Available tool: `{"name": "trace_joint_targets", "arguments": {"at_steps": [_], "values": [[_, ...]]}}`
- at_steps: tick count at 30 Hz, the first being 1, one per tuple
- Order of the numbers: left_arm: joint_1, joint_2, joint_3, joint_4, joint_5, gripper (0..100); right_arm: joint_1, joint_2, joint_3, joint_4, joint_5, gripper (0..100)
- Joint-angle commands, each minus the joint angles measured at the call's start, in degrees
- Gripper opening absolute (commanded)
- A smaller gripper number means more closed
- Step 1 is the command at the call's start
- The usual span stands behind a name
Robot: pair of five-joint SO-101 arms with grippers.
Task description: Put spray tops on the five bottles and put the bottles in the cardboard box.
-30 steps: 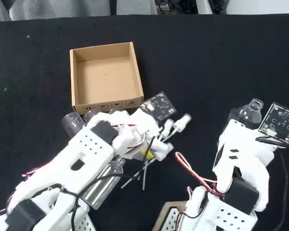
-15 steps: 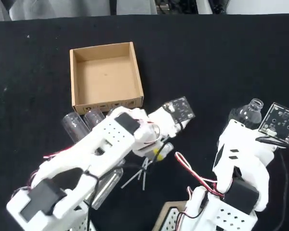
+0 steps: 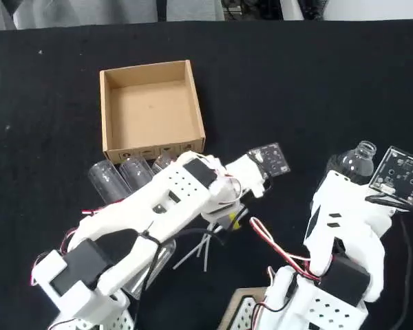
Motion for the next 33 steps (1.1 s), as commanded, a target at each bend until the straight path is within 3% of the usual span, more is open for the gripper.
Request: {"name": "trace_joint_targets", "arguments": {"at_steps": [1,13,27,33], "values": [[0.2,0.1,-2.8,-1.8,-0.1,24,1.3,-1.4,-0.3,-1.8,0.0,2.1],[0.5,-0.3,-2.5,1.0,0.2,8,1.4,-1.4,-0.3,-1.8,0.0,2.1],[0.4,-0.3,-3.7,1.3,6.2,8,1.4,-1.4,-0.3,-1.8,0.0,2.1],[0.3,-6.4,-2.1,2.3,6.9,8,1.6,-1.4,-0.3,-1.8,0.0,2.1]]}}
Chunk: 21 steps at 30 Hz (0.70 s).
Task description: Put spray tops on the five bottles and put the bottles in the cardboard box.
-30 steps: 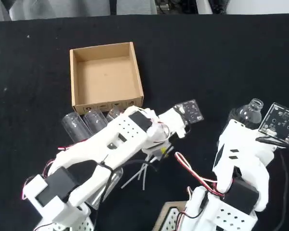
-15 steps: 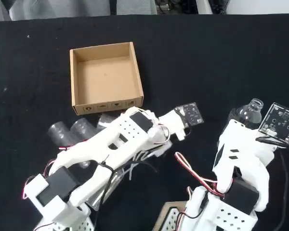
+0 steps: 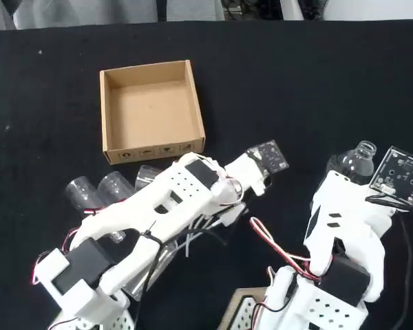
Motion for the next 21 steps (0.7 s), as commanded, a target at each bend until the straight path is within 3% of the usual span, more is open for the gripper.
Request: {"name": "trace_joint_targets", "arguments": {"at_steps": [1,11,18,21], "values": [[-0.1,-8.7,-1.6,1.7,2.0,8,1.6,-1.4,-0.3,-1.8,0.0,2.1],[-0.7,-23.6,5.2,1.4,4.2,8,1.3,-1.4,-0.2,-1.8,0.0,2.1],[-0.9,-23.7,6.3,1.3,3.9,8,1.3,-1.4,0.2,-1.9,0.0,2.1],[-0.9,-22.0,6.2,1.3,3.9,14,1.3,-1.4,0.2,-1.9,0.0,2.1]]}}
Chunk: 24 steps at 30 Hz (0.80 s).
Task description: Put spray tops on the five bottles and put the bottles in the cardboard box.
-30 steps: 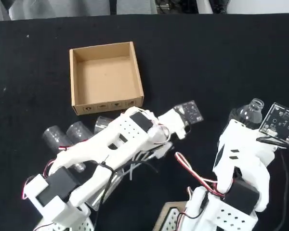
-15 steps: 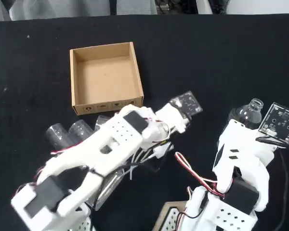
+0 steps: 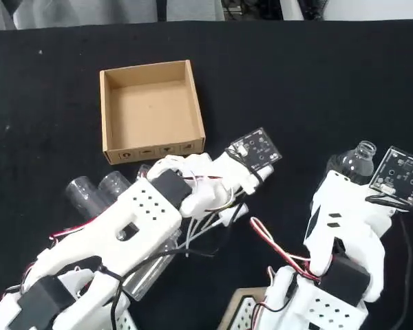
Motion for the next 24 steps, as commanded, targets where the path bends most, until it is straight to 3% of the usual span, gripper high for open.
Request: {"name": "trace_joint_targets", "arguments": {"at_steps": [1,5,13,19,24], "values": [[-0.8,0.6,-1.2,-0.3,0.3,18,1.3,-1.4,0.2,-1.9,0.0,2.1],[-0.8,3.3,-1.3,-0.3,0.1,27,1.3,-1.4,0.2,-1.9,0.0,2.1],[-5.1,13.2,-8.9,0.8,-2.1,27,1.3,-1.4,0.2,-1.9,0.0,2.1],[-5.0,22.3,-20.0,9.6,-2.4,27,1.3,-1.4,0.2,-1.9,0.1,2.1],[-5.5,28.6,-25.2,11.3,-2.4,27,1.3,-1.4,0.2,-1.9,0.1,2.1]]}}
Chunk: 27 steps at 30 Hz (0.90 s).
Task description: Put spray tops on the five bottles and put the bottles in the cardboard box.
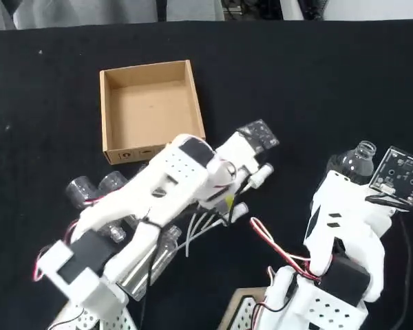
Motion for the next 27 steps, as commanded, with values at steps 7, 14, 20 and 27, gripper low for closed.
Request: {"name": "trace_joint_targets", "arguments": {"at_steps": [7,14,20,27], "values": [[-0.5,8.4,-10.0,1.2,-0.6,27,1.3,-1.4,0.2,-1.9,0.1,2.1],[-0.3,11.4,-10.8,1.3,-0.6,21,1.3,-1.4,0.2,-1.9,0.1,2.1],[-0.3,11.9,-10.3,1.3,-0.6,21,1.3,-1.4,0.2,-1.9,0.1,2.1],[-0.3,11.9,-10.7,3.7,-0.6,21,1.3,-1.4,0.2,-1.9,0.1,2.1]]}}
